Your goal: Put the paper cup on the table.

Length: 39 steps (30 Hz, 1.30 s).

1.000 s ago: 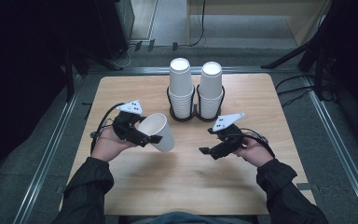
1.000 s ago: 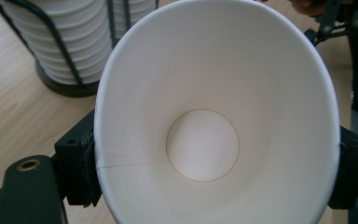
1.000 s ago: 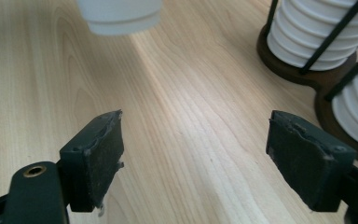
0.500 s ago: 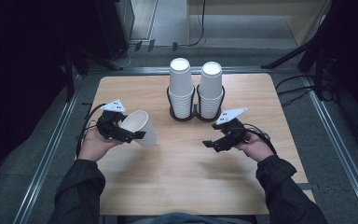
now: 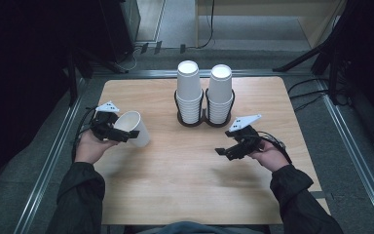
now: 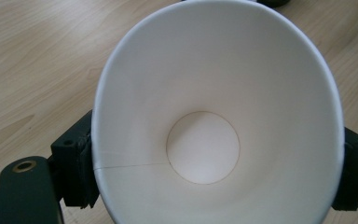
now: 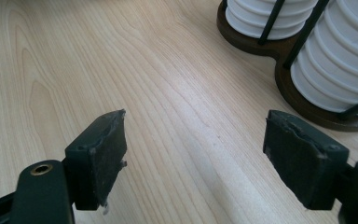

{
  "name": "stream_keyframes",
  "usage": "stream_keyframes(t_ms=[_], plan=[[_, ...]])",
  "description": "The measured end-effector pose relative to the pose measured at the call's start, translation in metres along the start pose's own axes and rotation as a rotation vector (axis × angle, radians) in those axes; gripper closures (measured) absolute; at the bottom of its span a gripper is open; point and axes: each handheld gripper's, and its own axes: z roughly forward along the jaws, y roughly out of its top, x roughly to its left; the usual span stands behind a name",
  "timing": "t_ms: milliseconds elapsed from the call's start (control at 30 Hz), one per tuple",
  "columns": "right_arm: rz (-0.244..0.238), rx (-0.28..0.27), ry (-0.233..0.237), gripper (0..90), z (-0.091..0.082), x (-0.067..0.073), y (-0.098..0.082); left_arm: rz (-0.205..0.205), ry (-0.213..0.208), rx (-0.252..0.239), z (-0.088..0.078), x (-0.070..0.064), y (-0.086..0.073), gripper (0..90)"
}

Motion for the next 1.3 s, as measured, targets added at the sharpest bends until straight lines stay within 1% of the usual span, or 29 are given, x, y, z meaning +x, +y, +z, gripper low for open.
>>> stream_keyframes(t_ms=[100, 133, 200, 233, 267, 333, 367, 433, 500, 600, 733, 833, 900, 933, 967, 1033, 1067, 1100, 1233, 1300], plan=[[0.01, -0.005, 0.005, 21.6, -0.002, -0.002, -0.004, 0.003, 0.028, 0.022, 0.002, 0.004, 0.0, 12.9], [0.026, -0.003, 0.002, 21.7, -0.003, -0.003, -0.006, 0.002, 0.033, 0.017, 0.002, 0.005, 0.001, 12.9], [0.041, -0.004, -0.007, 21.9, -0.006, -0.005, -0.009, 0.003, 0.052, 0.018, 0.003, 0.008, 0.002, 12.9], [0.046, -0.007, -0.01, 21.8, -0.007, -0.006, -0.01, -0.003, 0.064, 0.012, 0.003, 0.01, 0.002, 12.9], [0.051, -0.01, -0.015, 21.9, -0.008, -0.007, -0.011, -0.008, 0.067, 0.007, 0.004, 0.011, 0.002, 12.8], [0.058, -0.011, -0.018, 21.8, -0.01, -0.007, -0.013, -0.009, 0.078, 0.008, 0.005, 0.014, 0.003, 12.4], [0.056, -0.01, -0.02, 21.9, -0.011, -0.007, -0.014, -0.014, 0.09, 0.013, 0.007, 0.016, 0.004, 12.4], [0.056, -0.001, -0.022, 21.9, -0.012, -0.006, -0.016, -0.021, 0.097, 0.01, 0.009, 0.019, 0.004, 12.4], [0.054, 0.001, -0.024, 21.9, -0.012, -0.005, -0.018, -0.025, 0.101, 0.004, 0.011, 0.023, 0.003, 12.3], [0.062, -0.001, -0.029, 21.9, -0.014, -0.005, -0.02, -0.046, 0.097, 0.0, 0.015, 0.028, 0.003, 12.1], [0.077, -0.006, -0.034, 21.9, -0.017, -0.007, -0.022, -0.059, 0.112, -0.018, 0.017, 0.032, 0.003, 11.7], [0.085, -0.007, -0.039, 21.9, -0.019, -0.007, -0.024, -0.046, 0.118, -0.005, 0.02, 0.032, 0.002, 11.3], [0.084, -0.01, -0.042, 21.9, -0.019, -0.007, -0.024, -0.032, 0.124, 0.017, 0.024, 0.032, 0.001, 11.0], [0.085, -0.01, -0.041, 21.9, -0.019, -0.007, -0.024, -0.032, 0.125, 0.018, 0.025, 0.032, 0.0, 10.9], [0.085, -0.01, -0.04, 21.9, -0.019, -0.007, -0.024, -0.032, 0.123, 0.007, 0.026, 0.032, -0.001, 10.3], [0.081, -0.008, -0.039, 21.9, -0.019, -0.008, -0.024, -0.021, 0.106, 0.002, 0.026, 0.031, -0.001, 10.2], [0.084, -0.007, -0.038, 21.9, -0.019, -0.007, -0.024, -0.008, 0.111, 0.001, 0.027, 0.029, -0.001, 10.1], [0.084, -0.006, -0.038, 21.9, -0.019, -0.007, -0.024, -0.004, 0.115, 0.001, 0.027, 0.029, -0.001, 9.9], [0.076, -0.005, -0.038, 21.8, -0.018, -0.007, -0.023, 0.001, 0.125, 0.009, 0.028, 0.027, 0.0, 9.0], [0.07, 0.0, -0.038, 21.9, -0.017, -0.007, -0.024, -0.008, 0.118, 0.012, 0.028, 0.027, 0.0, 8.5]])
